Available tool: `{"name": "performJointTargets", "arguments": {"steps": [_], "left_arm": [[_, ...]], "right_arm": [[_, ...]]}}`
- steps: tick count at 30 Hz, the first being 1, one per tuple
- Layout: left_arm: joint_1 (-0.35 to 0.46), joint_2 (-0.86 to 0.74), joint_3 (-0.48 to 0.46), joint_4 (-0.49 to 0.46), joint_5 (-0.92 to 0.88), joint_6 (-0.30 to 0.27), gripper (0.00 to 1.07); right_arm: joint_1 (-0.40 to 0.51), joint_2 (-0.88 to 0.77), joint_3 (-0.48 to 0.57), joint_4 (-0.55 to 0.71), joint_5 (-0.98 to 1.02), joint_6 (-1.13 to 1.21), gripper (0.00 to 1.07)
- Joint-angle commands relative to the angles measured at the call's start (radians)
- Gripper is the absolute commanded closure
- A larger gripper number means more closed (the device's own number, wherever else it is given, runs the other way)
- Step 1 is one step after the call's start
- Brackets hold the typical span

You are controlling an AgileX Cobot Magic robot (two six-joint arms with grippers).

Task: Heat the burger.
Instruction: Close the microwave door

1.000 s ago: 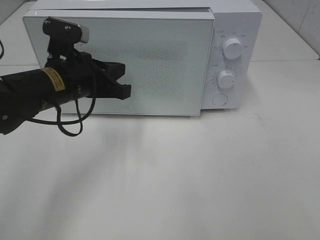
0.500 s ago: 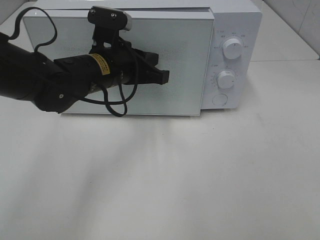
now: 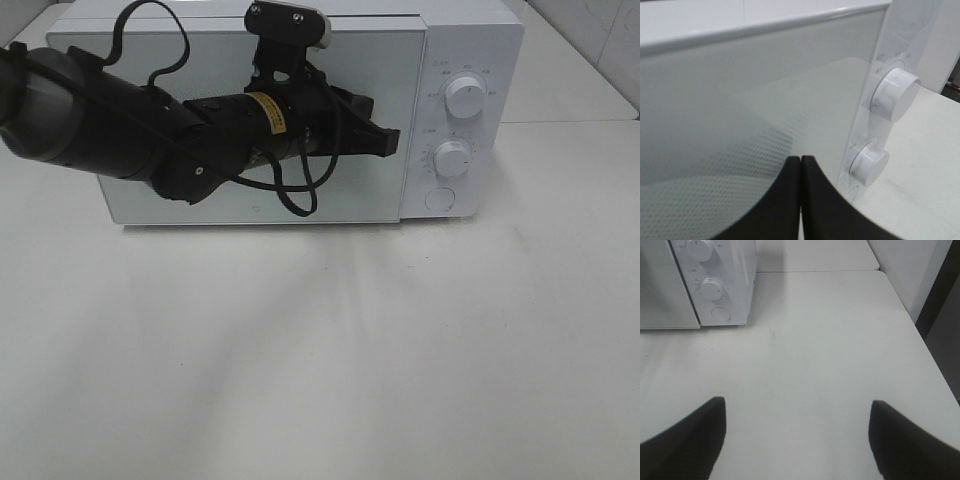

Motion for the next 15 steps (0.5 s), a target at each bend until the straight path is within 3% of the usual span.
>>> {"name": "performJointTargets", "arguments": {"steps": [1,3,15], "left_arm": [[0.020,0.019,-0.060,-0.067,-0.011,-0.005,1.07],[0.020,0.042,-0.108,-0.067,0.017,-0.005,1.07],[-0.036,-0.008,-0.101,-0.034,0.207,-0.008,1.07]], "right_arm": [[-0.009,-0.028,0.002,-0.011,-0.008,0.001,0.31],[-0.009,-0.028,0.002,-0.011,-0.008,0.001,0.31],[-0.009,-0.028,0.002,-0.011,-0.008,0.001,0.31]]}}
